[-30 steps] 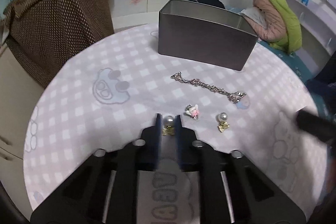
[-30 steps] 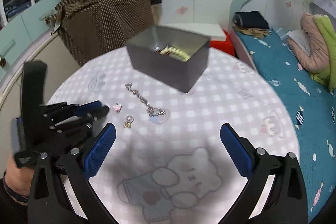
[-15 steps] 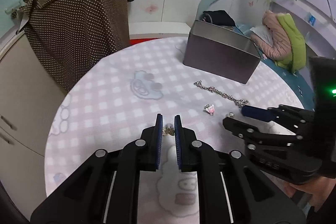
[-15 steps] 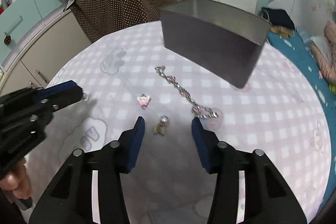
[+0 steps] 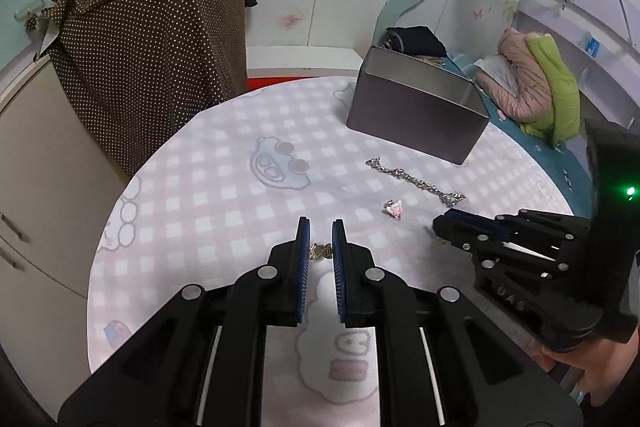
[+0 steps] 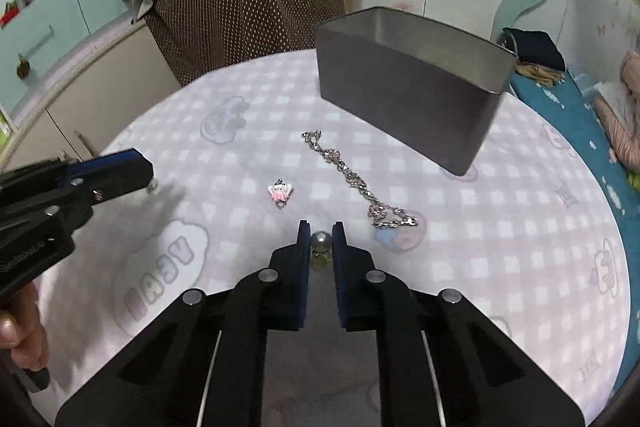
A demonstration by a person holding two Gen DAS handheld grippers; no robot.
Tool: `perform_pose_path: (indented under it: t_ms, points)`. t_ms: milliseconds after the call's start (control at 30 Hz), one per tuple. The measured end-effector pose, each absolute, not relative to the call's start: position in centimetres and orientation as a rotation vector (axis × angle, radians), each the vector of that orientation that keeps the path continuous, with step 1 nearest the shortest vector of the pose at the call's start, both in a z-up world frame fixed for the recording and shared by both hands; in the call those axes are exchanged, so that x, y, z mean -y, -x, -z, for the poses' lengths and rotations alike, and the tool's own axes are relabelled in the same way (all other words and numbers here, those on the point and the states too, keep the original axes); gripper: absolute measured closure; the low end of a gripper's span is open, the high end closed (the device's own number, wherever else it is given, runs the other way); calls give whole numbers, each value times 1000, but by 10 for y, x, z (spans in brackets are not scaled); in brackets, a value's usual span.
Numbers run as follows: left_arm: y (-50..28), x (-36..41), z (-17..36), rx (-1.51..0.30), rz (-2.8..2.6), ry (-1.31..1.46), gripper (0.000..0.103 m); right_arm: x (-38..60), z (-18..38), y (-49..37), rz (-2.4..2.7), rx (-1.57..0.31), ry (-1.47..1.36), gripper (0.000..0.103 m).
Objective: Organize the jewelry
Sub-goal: 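Carry both charms into the grey box and open both grippers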
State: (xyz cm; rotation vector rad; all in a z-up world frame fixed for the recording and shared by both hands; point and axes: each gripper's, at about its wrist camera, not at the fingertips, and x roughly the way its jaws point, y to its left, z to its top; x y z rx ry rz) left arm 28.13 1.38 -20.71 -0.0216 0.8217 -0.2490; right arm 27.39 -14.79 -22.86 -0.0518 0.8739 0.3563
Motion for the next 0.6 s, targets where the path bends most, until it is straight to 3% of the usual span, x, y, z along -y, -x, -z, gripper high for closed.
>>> perform_pose_path:
  t_ms: [267, 600]
  points:
    - [-280, -6, 184, -771, 272, 21, 91, 169, 189, -264, -365, -814, 3, 94]
    - [-310, 28, 113, -634, 348, -19, 91, 198, 108, -284, -360, -663, 4, 93]
